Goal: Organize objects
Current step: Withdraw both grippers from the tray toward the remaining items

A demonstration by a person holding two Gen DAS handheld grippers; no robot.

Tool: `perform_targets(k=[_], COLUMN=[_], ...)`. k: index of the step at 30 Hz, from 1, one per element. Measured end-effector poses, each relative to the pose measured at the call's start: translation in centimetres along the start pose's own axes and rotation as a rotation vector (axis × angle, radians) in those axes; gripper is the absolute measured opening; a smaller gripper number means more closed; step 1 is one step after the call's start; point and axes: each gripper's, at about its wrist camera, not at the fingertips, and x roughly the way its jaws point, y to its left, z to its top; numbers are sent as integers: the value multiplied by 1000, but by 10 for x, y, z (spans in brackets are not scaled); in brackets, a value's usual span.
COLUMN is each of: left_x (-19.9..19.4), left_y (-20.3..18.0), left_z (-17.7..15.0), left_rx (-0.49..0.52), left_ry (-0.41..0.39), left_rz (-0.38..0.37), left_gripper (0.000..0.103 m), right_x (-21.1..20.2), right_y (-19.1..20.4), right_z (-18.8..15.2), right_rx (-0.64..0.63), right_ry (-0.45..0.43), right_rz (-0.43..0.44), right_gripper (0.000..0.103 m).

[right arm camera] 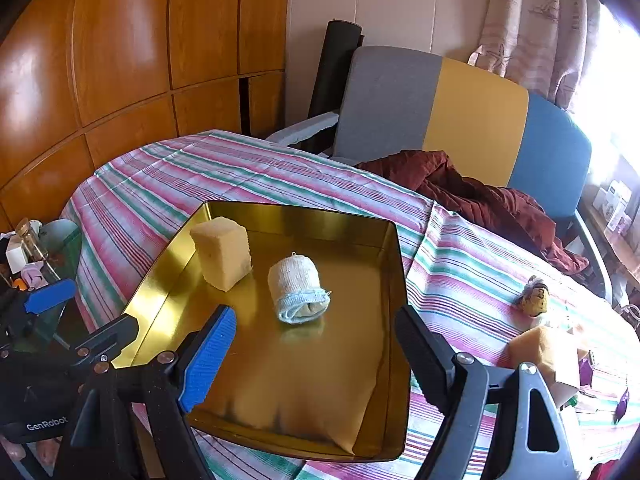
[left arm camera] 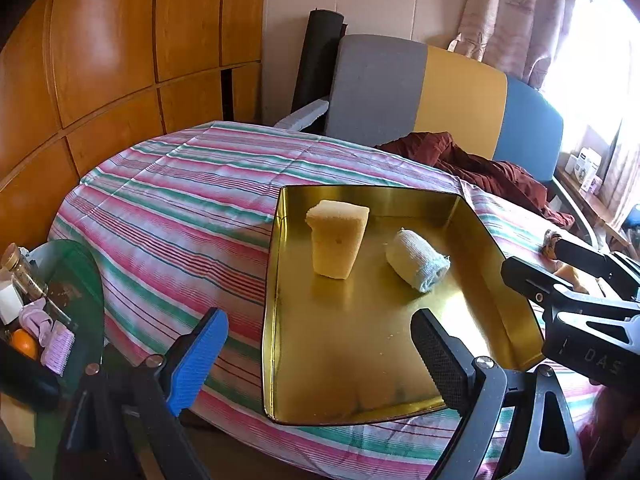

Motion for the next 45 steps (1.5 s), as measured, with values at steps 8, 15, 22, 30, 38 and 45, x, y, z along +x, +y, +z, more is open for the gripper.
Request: perform_targets(k=[8,15,22,30,38,45], left_x=[0,-4,-7,-7,-6,-4], left_y=[-5,-9,-17,-28,-46,-59], left_z=[0,2,3,4,5,7], left_rx=[9,19,37,63,97,124], left_ry=[-1,-10,-15,-10,-7,-4], left_rz=[-4,1,0,-12,-33,-46], left_gripper=[93,93,93,93,93,93], right_x=[0,-1,-3,-3,-4,-6], right_y=[-5,-9,-18,-30,-45,-59], right_z=[-1,-4,-6,-11,-17,-22], right_rx=[-1,0,17,39,69,95], right_ry=[-2,-1,-1,7,8,10], right_rz=[-13,-17,-30,-53,-77,-98], right_gripper=[83,83,83,83,83,83])
